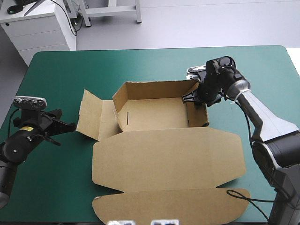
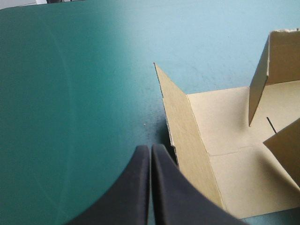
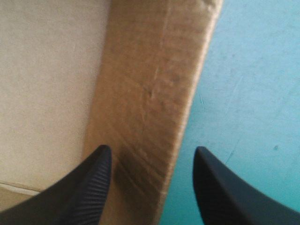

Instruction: Fold the box

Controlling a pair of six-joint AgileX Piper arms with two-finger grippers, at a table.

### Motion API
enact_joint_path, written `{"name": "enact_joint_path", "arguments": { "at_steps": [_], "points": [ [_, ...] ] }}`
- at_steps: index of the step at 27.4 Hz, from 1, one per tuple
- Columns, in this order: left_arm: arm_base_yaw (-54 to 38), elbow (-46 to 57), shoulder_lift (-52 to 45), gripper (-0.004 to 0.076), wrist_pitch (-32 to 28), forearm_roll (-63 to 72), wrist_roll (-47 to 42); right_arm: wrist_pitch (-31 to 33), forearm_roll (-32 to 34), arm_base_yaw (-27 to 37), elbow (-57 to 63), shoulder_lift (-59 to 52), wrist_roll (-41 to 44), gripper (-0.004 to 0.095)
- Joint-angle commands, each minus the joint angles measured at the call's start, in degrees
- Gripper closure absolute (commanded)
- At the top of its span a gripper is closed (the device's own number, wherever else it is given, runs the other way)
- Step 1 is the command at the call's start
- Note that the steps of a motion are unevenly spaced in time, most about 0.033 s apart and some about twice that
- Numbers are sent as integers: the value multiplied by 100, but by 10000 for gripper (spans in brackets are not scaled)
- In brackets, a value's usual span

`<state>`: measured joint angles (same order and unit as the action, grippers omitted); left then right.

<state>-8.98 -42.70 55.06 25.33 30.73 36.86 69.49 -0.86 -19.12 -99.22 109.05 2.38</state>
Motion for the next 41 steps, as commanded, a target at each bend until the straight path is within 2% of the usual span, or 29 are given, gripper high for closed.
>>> {"name": "enact_joint_path", "arguments": {
  "at_steps": [1, 4, 11, 17, 28, 31, 34, 38, 41],
  "points": [
    [9, -168, -54, 724, -301, 140, -34, 205, -12, 0, -428, -371, 88, 237],
    [9, -168, -32, 724, -316, 140, -34, 205, -185, 0, -382, -635, 147, 234],
    [9, -168, -11, 724, -199, 165, -60, 205, -444, 0, 684, -1186, 296, 235],
    [9, -168, -11, 731, -222, 192, -60, 84, -460, 0, 906, -980, 274, 247],
    [9, -168, -11, 731, -212, 218, -60, 53, -558, 0, 906, -603, 274, 338],
    [9, -168, -11, 731, -212, 232, -60, 63, -571, 0, 906, -605, 229, 427],
    [9, -168, -11, 731, -212, 232, -60, 63, -571, 0, 906, -605, 121, 585],
    [9, -168, -11, 731, -169, 403, -60, 107, -558, 0, 906, -605, -49, 902],
    [9, -168, 1, 731, -33, 545, -60, 127, -542, 0, 906, -605, -60, 922]
  ]
}}
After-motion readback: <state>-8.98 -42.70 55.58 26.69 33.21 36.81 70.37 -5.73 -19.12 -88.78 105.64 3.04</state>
